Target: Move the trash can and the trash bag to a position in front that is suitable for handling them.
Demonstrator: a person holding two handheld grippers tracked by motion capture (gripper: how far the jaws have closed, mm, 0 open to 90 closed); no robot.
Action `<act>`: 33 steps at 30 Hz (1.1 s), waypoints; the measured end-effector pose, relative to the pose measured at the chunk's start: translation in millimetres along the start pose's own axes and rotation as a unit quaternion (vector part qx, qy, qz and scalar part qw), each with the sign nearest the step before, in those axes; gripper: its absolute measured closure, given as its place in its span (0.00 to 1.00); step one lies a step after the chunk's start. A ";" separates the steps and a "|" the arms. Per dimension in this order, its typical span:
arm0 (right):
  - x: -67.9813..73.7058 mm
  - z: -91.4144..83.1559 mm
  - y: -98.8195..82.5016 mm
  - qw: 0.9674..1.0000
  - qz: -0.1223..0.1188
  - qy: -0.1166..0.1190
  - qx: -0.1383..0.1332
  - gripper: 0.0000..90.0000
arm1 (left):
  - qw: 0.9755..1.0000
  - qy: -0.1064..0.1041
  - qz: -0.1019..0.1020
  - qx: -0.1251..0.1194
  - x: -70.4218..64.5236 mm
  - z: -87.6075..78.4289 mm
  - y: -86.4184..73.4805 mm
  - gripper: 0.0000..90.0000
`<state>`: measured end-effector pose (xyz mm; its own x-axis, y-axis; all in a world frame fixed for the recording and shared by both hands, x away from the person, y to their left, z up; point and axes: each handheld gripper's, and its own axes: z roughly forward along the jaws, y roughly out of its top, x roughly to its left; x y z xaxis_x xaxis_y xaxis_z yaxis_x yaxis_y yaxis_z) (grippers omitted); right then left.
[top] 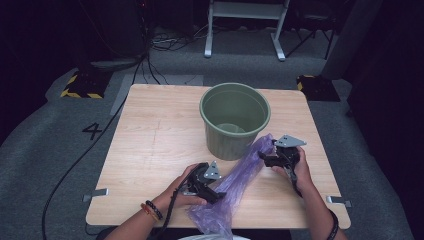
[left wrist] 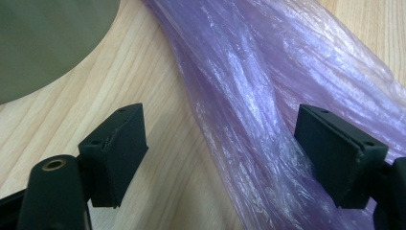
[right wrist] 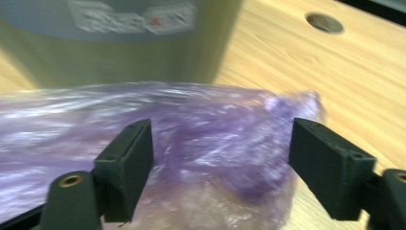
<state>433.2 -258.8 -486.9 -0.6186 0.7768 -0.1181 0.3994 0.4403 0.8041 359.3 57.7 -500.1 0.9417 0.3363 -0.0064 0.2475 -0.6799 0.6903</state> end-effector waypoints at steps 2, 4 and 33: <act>-2.1 2.2 -1.4 1.000 0.008 -0.005 0.012 0.25 | 1.000 -0.009 0.010 -0.005 3.5 -2.6 -3.4 0.21; -2.5 5.2 -2.4 0.999 0.011 -0.012 0.030 0.27 | 1.000 -0.017 0.016 -0.001 9.3 -7.5 -7.8 0.21; 8.1 3.8 2.8 0.998 -0.006 0.055 -0.011 0.98 | 0.998 0.005 -0.023 -0.051 19.3 -41.3 -16.4 0.18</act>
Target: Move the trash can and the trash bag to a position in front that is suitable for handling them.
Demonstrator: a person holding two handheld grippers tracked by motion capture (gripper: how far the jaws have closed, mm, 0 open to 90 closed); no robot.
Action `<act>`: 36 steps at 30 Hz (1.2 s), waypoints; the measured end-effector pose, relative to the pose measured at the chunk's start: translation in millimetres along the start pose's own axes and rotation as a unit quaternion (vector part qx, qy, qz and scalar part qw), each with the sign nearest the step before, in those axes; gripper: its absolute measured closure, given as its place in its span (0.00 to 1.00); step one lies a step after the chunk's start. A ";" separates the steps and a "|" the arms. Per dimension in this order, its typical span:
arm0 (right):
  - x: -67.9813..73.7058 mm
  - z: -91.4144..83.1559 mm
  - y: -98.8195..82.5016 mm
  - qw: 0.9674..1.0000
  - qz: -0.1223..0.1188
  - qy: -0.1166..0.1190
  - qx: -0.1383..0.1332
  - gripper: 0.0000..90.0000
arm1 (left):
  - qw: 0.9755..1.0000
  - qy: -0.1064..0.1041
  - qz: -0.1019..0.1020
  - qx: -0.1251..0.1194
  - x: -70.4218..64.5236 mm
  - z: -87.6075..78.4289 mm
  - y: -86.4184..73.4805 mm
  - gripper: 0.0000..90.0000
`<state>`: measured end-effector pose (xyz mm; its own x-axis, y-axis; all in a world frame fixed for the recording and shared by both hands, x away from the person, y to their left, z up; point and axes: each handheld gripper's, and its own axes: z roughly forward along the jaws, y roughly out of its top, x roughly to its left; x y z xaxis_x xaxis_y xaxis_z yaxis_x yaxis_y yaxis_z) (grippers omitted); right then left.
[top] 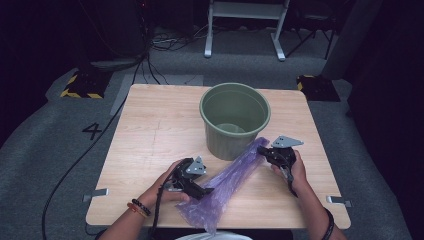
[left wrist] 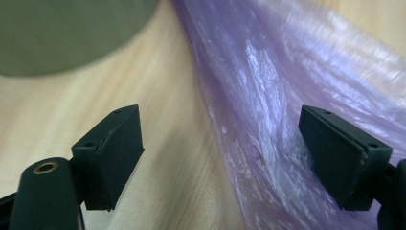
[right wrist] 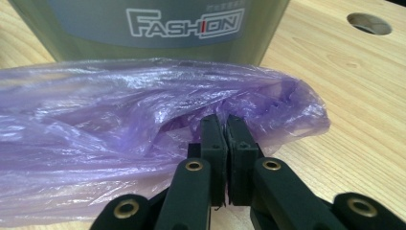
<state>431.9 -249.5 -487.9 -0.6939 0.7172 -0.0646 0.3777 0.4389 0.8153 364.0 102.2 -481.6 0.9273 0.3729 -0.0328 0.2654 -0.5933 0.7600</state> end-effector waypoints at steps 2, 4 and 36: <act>-2.9 -3.0 -0.1 1.000 0.008 -0.007 -0.007 0.98 | 1.000 0.011 -0.007 -0.019 2.6 -10.4 2.2 0.18; -4.0 -4.3 0.5 1.000 0.009 -0.006 -0.010 0.98 | 0.999 0.027 -0.010 -0.028 5.6 -19.8 2.6 0.18; 1.6 -23.4 14.5 0.998 -0.018 -0.017 -0.058 0.98 | 0.989 0.111 -0.088 0.034 60.2 -22.9 -45.8 0.16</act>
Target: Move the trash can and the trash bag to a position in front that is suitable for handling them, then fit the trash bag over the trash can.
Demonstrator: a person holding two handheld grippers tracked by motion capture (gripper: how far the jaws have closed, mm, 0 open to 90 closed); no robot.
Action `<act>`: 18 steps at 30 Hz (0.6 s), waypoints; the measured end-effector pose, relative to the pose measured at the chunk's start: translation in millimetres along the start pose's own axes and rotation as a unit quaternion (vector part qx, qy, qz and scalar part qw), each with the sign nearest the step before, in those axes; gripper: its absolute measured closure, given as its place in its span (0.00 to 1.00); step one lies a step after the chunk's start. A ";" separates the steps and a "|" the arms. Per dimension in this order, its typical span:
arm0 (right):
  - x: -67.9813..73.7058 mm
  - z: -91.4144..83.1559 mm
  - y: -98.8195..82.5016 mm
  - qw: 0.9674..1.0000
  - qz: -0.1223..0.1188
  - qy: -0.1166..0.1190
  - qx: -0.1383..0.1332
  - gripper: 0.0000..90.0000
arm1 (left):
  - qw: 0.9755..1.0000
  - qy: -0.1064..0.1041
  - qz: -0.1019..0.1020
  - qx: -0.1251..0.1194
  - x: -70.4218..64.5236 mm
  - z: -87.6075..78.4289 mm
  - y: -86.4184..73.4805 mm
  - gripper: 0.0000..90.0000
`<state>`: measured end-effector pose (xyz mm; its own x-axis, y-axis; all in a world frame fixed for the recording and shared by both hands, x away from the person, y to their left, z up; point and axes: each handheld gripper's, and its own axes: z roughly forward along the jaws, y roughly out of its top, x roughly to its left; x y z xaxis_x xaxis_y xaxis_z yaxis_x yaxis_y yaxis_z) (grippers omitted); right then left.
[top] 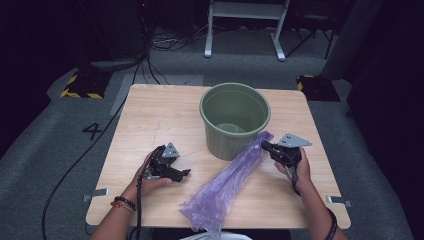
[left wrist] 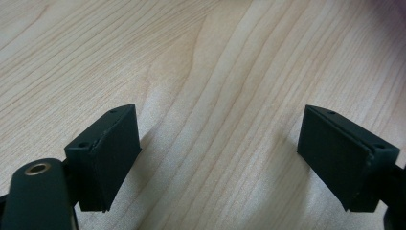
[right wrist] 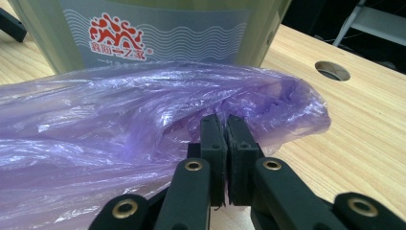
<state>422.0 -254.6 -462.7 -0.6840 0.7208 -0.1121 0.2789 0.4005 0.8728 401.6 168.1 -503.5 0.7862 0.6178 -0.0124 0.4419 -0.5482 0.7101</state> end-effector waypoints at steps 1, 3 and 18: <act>-0.2 -0.4 0.1 1.000 0.002 0.001 0.000 0.98 | 1.000 0.000 0.001 0.000 0.0 0.0 0.0 0.16; -1.2 -0.8 0.4 1.000 0.003 0.002 -0.002 0.98 | 1.000 0.000 0.001 0.000 0.0 0.1 0.1 0.16; -1.0 -6.7 6.3 1.000 0.005 0.003 -0.016 0.98 | 1.000 -0.016 -0.012 0.007 -4.0 -1.3 5.7 0.18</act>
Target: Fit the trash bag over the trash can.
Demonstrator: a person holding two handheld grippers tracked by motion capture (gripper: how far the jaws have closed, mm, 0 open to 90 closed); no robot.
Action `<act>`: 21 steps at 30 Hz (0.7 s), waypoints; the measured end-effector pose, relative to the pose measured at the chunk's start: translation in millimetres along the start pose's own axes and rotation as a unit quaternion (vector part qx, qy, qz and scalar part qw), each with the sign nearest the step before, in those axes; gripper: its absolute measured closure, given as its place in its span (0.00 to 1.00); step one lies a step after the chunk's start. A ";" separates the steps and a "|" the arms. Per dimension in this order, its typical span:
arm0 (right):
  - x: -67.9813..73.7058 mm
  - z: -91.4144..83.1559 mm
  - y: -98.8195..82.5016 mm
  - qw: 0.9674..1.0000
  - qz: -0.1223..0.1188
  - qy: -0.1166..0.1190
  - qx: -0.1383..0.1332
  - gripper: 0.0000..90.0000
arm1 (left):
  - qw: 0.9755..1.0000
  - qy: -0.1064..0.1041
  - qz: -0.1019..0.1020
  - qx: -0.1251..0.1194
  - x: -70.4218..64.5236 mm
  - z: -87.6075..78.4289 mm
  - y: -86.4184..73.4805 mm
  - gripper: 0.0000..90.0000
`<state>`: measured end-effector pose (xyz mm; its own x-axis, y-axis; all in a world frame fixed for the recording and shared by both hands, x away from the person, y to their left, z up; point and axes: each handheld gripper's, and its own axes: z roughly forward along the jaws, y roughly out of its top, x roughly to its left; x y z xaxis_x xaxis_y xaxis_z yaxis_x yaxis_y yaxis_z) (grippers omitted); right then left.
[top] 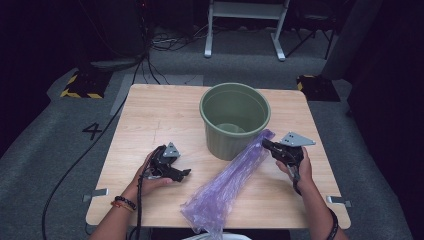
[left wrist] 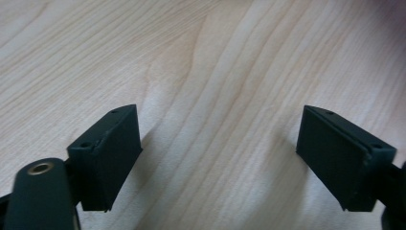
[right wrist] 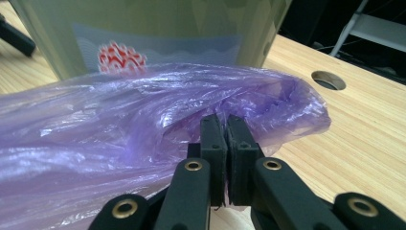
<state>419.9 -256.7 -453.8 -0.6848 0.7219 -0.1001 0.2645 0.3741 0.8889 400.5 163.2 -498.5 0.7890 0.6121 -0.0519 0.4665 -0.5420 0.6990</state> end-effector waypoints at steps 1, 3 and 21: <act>1.3 0.0 1.4 1.000 -0.005 -0.001 0.000 0.98 | 1.000 -0.015 0.005 -0.014 -8.0 -3.7 5.4 0.18; 1.8 0.4 1.8 1.000 -0.006 -0.002 0.001 0.98 | 0.999 -0.024 0.010 -0.020 -13.1 -6.4 9.2 0.18; 11.0 -8.3 15.9 0.999 -0.017 -0.012 -0.026 0.97 | 0.986 -0.110 0.118 0.039 -103.0 41.7 65.2 0.20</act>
<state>410.9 -247.7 -437.1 -0.6761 0.7231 -0.1415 0.2046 0.3688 0.9067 366.3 40.8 -477.4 0.9429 0.3288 -0.0535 0.2821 -0.7027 0.6532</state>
